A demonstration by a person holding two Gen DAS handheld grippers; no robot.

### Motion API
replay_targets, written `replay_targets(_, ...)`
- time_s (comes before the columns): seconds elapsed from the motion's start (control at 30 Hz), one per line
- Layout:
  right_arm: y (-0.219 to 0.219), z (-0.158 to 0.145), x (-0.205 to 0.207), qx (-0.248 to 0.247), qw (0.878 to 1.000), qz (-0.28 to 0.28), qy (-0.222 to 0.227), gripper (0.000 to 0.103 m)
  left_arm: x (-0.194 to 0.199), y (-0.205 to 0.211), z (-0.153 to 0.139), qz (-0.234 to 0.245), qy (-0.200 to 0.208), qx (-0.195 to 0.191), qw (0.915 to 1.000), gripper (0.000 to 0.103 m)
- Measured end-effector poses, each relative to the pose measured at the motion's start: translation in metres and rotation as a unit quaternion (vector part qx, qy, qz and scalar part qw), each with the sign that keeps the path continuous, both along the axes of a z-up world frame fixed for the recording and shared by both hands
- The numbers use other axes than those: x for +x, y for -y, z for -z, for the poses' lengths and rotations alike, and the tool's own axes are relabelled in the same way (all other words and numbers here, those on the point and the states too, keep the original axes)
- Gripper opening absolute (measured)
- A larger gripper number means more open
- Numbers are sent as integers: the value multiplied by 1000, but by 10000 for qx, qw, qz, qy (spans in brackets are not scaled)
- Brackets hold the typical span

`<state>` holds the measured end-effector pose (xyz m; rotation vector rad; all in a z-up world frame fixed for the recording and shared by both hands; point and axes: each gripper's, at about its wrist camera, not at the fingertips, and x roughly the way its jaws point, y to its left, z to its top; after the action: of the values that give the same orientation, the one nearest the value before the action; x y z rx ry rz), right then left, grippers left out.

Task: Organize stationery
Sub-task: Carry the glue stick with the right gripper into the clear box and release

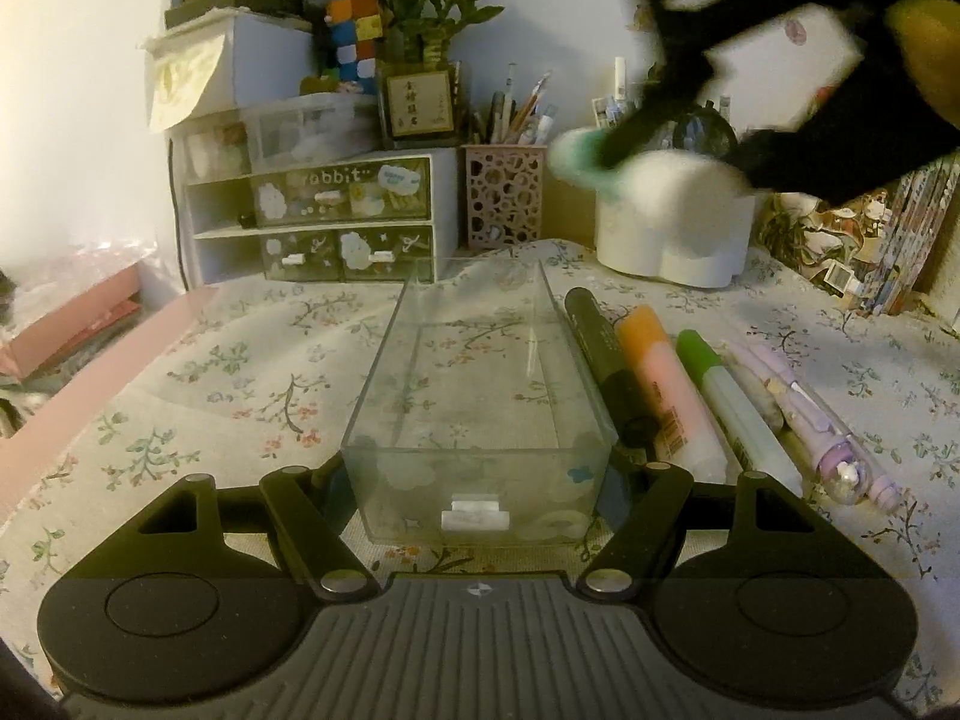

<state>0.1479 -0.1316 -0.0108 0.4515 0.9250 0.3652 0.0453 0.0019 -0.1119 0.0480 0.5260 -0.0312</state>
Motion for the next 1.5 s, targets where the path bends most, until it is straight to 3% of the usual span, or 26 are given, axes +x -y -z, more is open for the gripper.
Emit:
replay_targets(0.17, -47, 12, 15, -142, 9989, -179, -405, 16, 0, -1, 0, 12, -1, 3, 10000, 73)
replay_targets(0.4, -71, 41, 26, -313, 9951, -383, -862, 17, 1, -5, 0, 34, -44, -126, 9999, 73)
replay_targets(0.67, -73, 62, 35, -257, 9890, -765, -1236, 17, 3, -6, 0, 63, -73, -160, 9998, 73)
replay_targets(0.93, -75, 59, 32, -301, 9811, -1340, -1359, 20, 4, -7, 0, 80, -76, -173, 9998, 73)
replay_targets(1.13, -62, 65, 36, 247, 9759, -1517, -1553, 20, 4, -7, 0, 79, -79, -177, 9998, 74)
replay_targets(1.23, -52, 60, 30, 625, 9769, -1568, -1314, 20, 4, -7, 1, 83, -76, -174, 9998, 74)
replay_targets(1.5, 7, 30, 5, 535, 9949, -831, -211, 20, 4, -7, 1, 72, -72, -173, 9998, 73)
